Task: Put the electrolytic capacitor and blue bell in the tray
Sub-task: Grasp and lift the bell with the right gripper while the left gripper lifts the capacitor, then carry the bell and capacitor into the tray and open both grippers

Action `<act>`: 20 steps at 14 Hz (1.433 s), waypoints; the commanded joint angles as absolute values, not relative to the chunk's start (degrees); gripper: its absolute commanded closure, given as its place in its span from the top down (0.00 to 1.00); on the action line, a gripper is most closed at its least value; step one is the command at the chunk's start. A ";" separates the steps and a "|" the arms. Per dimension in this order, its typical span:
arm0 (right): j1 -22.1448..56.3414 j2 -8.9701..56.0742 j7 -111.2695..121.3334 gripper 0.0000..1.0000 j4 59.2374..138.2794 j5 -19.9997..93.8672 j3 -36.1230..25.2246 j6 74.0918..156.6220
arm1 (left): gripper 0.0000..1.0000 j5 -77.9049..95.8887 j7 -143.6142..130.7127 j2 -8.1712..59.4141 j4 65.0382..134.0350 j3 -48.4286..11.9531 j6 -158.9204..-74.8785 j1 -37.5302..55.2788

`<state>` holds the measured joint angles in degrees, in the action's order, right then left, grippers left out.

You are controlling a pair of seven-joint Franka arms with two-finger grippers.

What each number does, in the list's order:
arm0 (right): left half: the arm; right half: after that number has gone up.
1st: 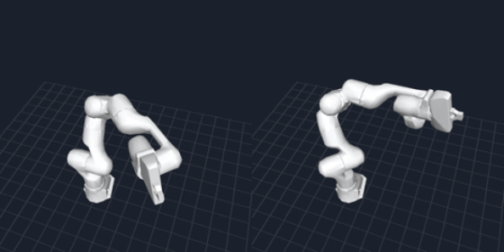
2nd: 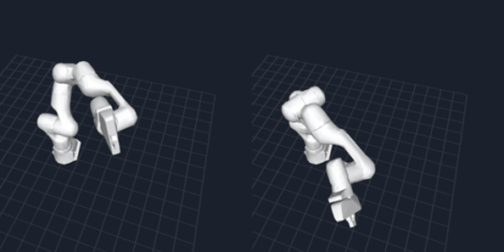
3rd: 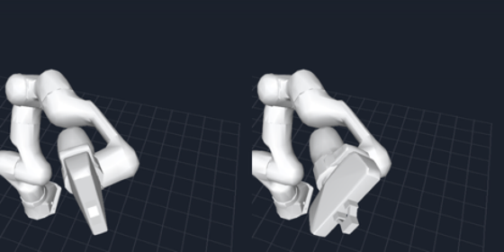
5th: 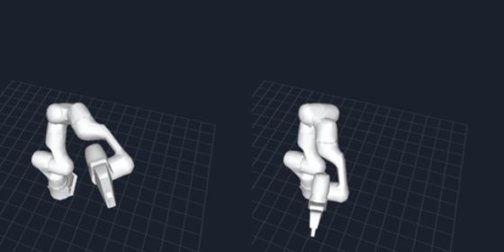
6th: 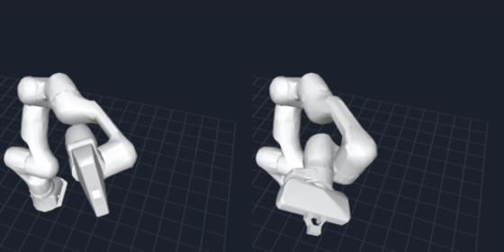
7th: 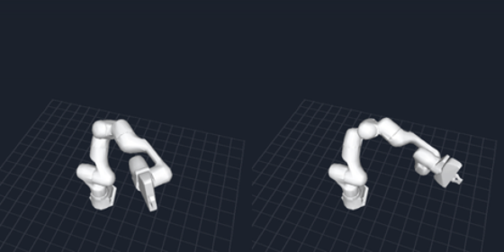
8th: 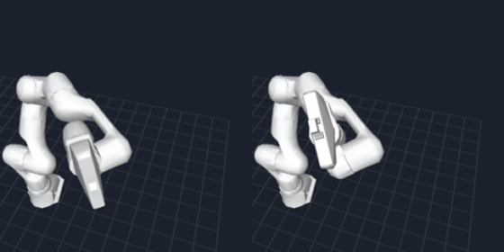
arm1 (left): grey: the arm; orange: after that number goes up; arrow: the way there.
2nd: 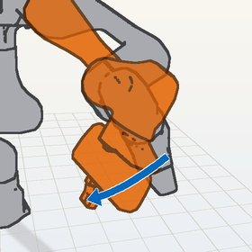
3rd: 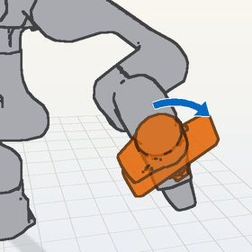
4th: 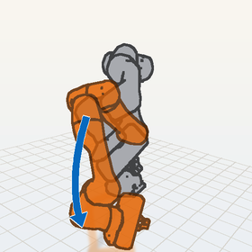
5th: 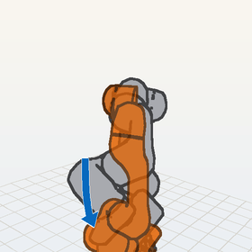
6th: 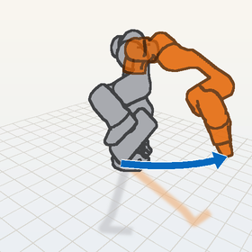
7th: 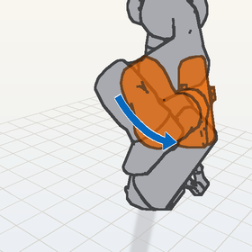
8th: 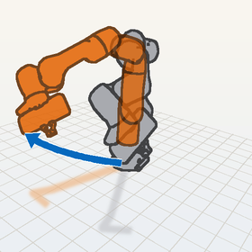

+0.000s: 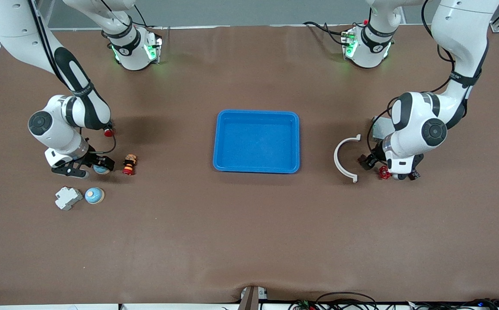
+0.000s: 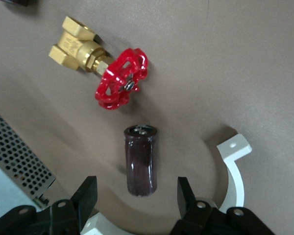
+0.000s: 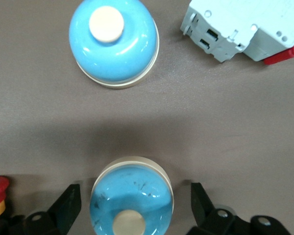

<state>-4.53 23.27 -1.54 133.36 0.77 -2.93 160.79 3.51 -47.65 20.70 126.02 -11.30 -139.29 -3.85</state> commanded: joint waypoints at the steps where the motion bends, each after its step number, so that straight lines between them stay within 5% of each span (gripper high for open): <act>1: -5.10 23.12 -2.02 0.10 133.95 1.14 -2.11 161.37 | 0.68 3.78 -48.25 23.37 125.16 -11.34 -141.84 -4.04; 2: -5.10 23.12 -2.20 0.00 134.03 1.14 -2.02 161.19 | 0.66 3.78 -48.16 23.64 124.46 -11.25 -141.86 -4.22; 4: -5.01 21.98 -4.12 0.00 134.12 1.14 -0.71 158.84 | 0.65 3.78 -48.16 25.92 123.58 -11.25 -142.56 -4.13; 5: -5.01 20.15 -5.17 0.00 133.95 1.14 -0.27 154.73 | 0.54 3.78 -48.08 26.45 123.57 -11.25 -143.08 -4.04; 6: -5.01 17.26 -6.32 0.00 133.95 1.14 0.43 150.16 | 0.24 3.78 -48.08 26.46 123.40 -11.25 -143.09 -3.96; 7: -5.01 14.44 -8.07 0.00 133.95 1.14 1.22 145.77 | 0.05 3.78 -48.08 26.54 123.22 -11.16 -143.00 -3.87; 8: -5.01 11.80 -9.56 0.00 133.95 1.14 1.84 141.72 | 0.00 3.69 -48.25 26.11 123.22 -11.25 -142.91 -3.87; 15: 4.37 -2.62 -22.37 0.00 134.12 10.20 2.72 124.20 | 0.00 3.60 -52.46 15.83 124.19 -17.74 -132.99 -2.81; 20: 20.71 -5.10 -48.20 0.00 133.42 10.19 2.81 124.01 | 0.00 3.52 -67.65 15.91 123.49 -24.35 -131.84 2.52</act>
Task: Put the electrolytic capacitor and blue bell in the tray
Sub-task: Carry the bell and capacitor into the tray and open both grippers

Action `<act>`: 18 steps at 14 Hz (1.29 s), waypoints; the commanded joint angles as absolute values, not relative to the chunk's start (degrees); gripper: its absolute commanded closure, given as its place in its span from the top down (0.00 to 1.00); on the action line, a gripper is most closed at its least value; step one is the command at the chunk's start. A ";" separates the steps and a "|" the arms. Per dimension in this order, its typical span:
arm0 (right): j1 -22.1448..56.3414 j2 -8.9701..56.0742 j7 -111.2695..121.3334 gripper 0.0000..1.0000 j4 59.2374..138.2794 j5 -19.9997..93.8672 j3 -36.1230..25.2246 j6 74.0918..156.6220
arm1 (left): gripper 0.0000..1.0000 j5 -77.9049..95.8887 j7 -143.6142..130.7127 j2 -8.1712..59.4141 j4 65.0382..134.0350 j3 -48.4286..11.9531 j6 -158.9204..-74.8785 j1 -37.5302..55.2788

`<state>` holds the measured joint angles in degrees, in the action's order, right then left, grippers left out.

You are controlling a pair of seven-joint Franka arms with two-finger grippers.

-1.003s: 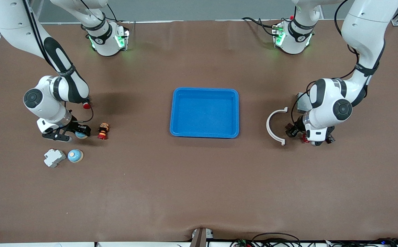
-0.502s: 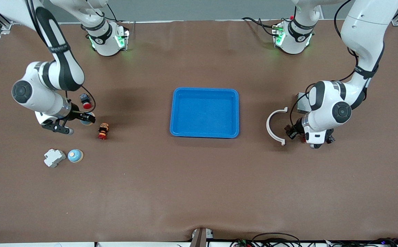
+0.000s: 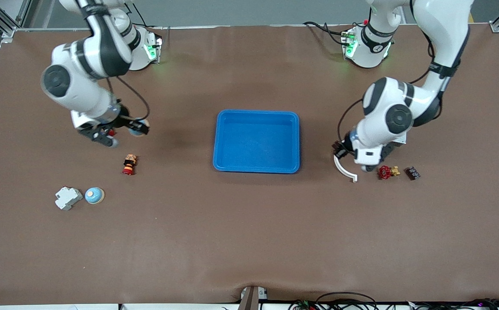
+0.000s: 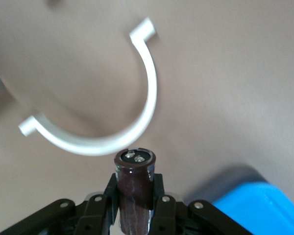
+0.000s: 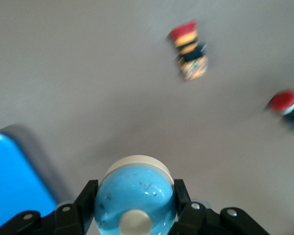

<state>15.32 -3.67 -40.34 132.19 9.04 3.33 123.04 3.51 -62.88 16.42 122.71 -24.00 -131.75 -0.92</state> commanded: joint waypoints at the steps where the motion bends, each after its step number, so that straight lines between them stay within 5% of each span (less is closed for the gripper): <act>1: 23.53 -4.84 -52.34 0.00 133.16 10.20 2.81 124.54 | 0.00 3.52 -71.24 16.08 123.05 -24.35 -132.01 5.16; 8: 36.89 0.34 -71.25 0.00 132.80 12.92 2.81 134.36 | 0.00 3.69 -83.67 22.13 120.07 -24.61 -136.66 15.81; 17: 44.21 20.63 -89.18 0.00 118.06 5.39 2.64 138.08 | 0.00 3.52 -86.84 32.60 115.05 -24.43 -138.08 18.54; 18: 44.30 22.66 -91.30 0.00 116.12 3.62 2.64 138.08 | 0.16 3.52 -86.75 32.69 115.05 -24.43 -138.08 18.46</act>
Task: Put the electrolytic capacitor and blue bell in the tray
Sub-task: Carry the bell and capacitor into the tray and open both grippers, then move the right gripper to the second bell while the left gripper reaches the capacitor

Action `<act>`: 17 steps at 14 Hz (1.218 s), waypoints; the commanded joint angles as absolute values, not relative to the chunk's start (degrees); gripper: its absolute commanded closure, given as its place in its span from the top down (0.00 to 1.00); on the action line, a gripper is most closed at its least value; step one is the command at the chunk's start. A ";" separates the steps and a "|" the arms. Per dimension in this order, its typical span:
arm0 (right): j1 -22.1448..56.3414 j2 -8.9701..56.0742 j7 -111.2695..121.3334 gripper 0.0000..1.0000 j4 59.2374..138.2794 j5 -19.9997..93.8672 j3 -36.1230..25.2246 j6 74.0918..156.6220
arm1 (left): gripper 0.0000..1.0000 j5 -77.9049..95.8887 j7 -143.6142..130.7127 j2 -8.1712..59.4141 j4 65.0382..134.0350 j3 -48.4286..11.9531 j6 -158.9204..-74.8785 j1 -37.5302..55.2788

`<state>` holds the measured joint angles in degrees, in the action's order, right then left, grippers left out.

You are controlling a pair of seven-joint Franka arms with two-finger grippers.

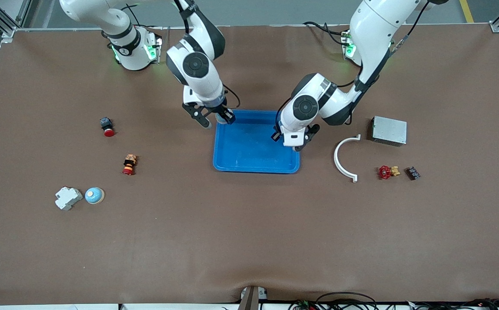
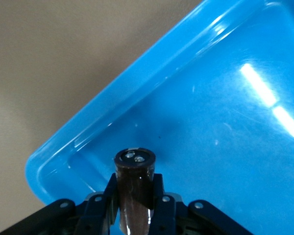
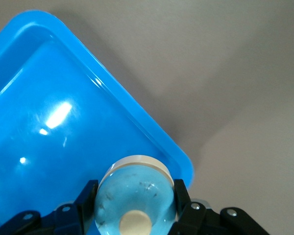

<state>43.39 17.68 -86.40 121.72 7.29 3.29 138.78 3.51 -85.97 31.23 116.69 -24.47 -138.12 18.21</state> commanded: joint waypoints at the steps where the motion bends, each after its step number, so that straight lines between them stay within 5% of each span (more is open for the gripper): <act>1: 44.47 24.33 -92.36 0.00 114.71 2.56 2.64 138.16 | 0.59 3.52 -86.84 32.96 115.05 -24.43 -138.08 18.46; 2: 44.56 25.91 -92.72 0.00 113.48 2.37 2.55 138.25 | 1.00 3.52 -87.01 32.96 114.79 -24.35 -138.08 18.54; 6: 45.35 30.05 -94.39 0.00 111.27 2.29 2.46 141.93 | 1.00 3.52 -87.72 27.09 114.70 -24.00 -136.33 17.05; 11: 48.34 33.22 -98.43 0.00 110.48 1.23 2.20 143.44 | 1.00 0.81 -82.20 22.77 105.05 -23.20 -118.51 10.38; 16: 49.13 34.80 -101.43 0.00 108.90 -0.44 2.20 143.44 | 1.00 -4.99 -63.84 20.75 105.12 -23.29 -113.30 -2.25; 17: 48.96 34.72 -101.34 0.30 108.81 -0.44 2.20 143.44 | 1.00 -6.58 -60.85 20.74 105.64 -23.47 -113.20 -4.81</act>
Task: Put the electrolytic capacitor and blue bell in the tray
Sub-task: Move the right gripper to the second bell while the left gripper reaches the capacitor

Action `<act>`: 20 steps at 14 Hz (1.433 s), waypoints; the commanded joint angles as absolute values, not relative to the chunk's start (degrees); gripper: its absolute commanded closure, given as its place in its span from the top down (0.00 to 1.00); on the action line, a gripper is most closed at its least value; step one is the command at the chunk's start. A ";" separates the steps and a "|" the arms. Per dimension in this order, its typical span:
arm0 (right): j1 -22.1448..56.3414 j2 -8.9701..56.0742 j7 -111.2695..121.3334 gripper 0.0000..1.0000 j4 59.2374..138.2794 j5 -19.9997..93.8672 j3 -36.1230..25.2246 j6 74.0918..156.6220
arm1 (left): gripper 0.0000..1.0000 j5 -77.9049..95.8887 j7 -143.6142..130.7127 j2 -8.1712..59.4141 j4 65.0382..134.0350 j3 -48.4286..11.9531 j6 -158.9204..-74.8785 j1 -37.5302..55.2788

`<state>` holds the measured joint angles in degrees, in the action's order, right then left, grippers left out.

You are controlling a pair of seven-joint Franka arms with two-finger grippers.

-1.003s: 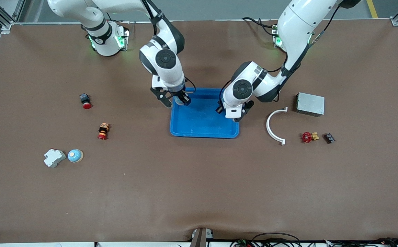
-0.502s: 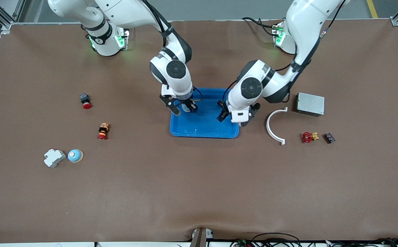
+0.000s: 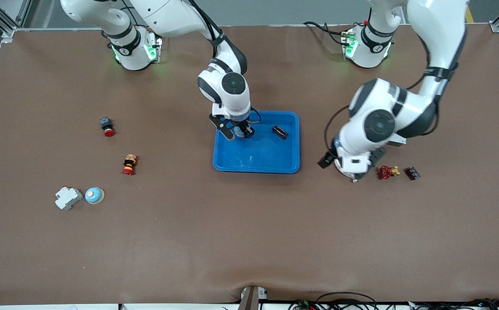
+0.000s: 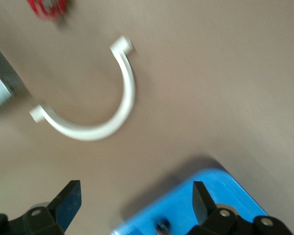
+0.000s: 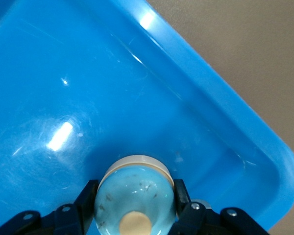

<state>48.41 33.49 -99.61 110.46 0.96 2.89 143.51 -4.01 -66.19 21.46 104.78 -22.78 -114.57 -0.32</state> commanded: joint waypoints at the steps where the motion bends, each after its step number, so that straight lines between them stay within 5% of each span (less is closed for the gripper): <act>1: 49.04 34.80 -101.42 0.99 108.46 -0.44 2.11 143.35 | 1.00 -7.90 -58.56 21.26 105.73 -23.38 -113.20 -6.05; 6: 48.43 34.28 -100.20 1.00 106.70 -2.64 2.02 141.51 | 1.00 -18.27 -52.40 26.18 106.61 -23.29 -117.41 -16.85; 10: 45.80 32.00 -90.29 1.00 101.79 -2.46 2.11 126.95 | 1.00 -22.84 -48.08 29.43 106.70 -23.20 -121.10 -22.05; 17: 37.37 21.64 -65.69 1.00 103.44 -4.74 0.53 114.09 | 1.00 -27.33 -43.16 33.57 109.15 -23.29 -128.13 -28.56; 18: 34.74 19.79 -61.22 1.00 104.58 -4.83 0.53 113.91 | 0.97 -27.33 -43.07 33.49 109.77 -23.29 -129.01 -28.83; 20: 29.47 16.89 -51.21 1.00 106.69 -5.01 0.53 113.91 | 0.74 -27.33 -43.07 33.49 110.04 -23.29 -129.29 -29.09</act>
<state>34.47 21.45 -59.30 102.28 -3.82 -0.35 113.60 -25.99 -43.48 34.42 108.54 -22.55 -128.20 -28.10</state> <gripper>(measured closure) 0.000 0.031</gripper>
